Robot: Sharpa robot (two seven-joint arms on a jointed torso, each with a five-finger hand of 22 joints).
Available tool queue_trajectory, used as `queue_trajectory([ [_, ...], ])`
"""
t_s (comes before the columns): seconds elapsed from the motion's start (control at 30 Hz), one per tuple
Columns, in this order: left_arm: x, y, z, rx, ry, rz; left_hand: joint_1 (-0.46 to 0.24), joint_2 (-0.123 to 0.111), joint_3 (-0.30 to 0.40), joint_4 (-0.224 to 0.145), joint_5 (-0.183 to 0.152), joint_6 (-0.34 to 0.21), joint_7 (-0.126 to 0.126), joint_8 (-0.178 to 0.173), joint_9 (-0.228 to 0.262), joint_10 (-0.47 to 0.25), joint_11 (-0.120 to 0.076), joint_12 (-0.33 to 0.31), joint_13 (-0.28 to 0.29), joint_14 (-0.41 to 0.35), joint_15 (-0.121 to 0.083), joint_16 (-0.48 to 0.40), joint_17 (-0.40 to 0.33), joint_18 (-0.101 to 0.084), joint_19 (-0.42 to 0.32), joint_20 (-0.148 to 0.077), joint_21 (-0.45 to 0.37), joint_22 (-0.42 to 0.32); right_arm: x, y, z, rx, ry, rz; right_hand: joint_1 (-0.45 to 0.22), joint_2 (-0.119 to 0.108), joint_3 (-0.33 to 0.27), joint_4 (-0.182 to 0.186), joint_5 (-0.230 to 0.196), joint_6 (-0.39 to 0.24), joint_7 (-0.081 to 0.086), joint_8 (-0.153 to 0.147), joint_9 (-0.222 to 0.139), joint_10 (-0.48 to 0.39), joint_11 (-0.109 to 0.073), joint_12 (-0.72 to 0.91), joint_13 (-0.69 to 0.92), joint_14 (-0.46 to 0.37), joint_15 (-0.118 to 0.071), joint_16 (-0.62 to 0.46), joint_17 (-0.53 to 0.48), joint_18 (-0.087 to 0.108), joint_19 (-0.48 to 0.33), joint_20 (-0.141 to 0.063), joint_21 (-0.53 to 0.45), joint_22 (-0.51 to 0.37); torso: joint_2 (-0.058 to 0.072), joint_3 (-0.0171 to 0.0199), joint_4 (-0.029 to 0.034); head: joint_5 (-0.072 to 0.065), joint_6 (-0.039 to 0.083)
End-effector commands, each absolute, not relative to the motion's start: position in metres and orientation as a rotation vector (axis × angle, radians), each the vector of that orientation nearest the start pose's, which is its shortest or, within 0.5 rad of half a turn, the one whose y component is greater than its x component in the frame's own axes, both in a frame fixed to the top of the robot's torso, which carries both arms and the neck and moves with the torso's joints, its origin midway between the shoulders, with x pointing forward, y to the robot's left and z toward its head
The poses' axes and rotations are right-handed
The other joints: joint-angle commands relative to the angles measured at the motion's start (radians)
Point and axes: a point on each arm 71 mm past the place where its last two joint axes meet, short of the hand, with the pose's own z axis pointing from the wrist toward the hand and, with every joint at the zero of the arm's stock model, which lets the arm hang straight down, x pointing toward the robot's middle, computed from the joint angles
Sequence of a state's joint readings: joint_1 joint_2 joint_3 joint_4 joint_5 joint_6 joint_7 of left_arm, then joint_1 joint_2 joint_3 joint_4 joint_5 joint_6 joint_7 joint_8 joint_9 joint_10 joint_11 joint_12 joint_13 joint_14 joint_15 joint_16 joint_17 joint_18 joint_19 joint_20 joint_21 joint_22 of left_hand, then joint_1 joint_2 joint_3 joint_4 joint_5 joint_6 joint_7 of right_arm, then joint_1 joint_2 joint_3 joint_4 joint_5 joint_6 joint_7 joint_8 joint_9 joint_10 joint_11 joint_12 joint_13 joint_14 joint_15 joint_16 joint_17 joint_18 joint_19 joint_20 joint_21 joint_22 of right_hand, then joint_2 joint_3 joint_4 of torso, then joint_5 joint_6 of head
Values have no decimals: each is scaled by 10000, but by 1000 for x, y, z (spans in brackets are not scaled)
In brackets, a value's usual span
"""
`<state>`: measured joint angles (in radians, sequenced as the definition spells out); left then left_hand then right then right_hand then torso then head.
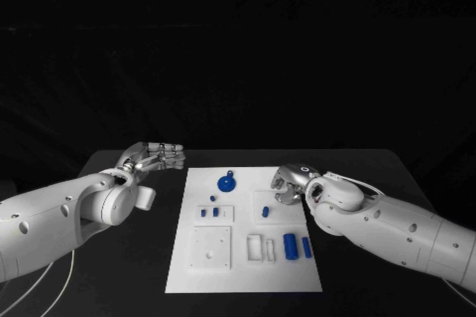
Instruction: Assemble the parts on the task board
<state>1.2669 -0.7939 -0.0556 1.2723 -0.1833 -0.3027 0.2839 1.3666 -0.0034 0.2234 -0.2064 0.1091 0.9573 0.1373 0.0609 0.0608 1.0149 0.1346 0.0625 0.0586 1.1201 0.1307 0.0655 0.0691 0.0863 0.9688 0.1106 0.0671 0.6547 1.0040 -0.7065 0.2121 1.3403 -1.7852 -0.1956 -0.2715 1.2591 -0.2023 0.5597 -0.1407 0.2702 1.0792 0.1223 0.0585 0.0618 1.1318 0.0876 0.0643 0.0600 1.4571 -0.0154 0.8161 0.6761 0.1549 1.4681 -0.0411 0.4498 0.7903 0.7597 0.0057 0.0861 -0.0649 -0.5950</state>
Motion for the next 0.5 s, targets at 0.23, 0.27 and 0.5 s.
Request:
queue_trajectory([
  [0.23,543,266,-164,-10182,13928,-13119,104,134,-375,-5,-19,129,70,28,3,-135,149,17,-3,-194,67,-20,10,164,66,70,11,-581,514,-198,-224,-2261,17172,2636,-11,-130,246,67,-89,174,-18,39,13,242,-43,-50,-11,-111,-43,129,-179,76,356,-1,59,-55,10,16,6,4,-29],
  [0.27,543,266,-164,-10183,13924,-13119,117,161,-425,-14,-15,141,72,39,9,-132,170,8,-4,-222,79,-33,9,165,82,83,16,-778,514,-198,-224,-2268,17204,2631,-14,-124,263,66,-91,197,-18,41,15,270,-49,-49,-11,-113,-49,134,-189,74,358,-6,59,-58,6,15,15,3,-32],
  [0.5,544,269,-164,-10208,13919,-13090,111,210,-504,-31,-15,194,87,44,12,-95,251,18,-3,-117,55,-23,23,159,197,63,60,-1248,513,-197,-229,-2273,17306,2651,-23,-43,485,59,-213,410,-69,44,20,551,-123,-51,-10,-129,-84,169,-255,28,349,-38,75,-65,15,36,-4,11,-54],
])
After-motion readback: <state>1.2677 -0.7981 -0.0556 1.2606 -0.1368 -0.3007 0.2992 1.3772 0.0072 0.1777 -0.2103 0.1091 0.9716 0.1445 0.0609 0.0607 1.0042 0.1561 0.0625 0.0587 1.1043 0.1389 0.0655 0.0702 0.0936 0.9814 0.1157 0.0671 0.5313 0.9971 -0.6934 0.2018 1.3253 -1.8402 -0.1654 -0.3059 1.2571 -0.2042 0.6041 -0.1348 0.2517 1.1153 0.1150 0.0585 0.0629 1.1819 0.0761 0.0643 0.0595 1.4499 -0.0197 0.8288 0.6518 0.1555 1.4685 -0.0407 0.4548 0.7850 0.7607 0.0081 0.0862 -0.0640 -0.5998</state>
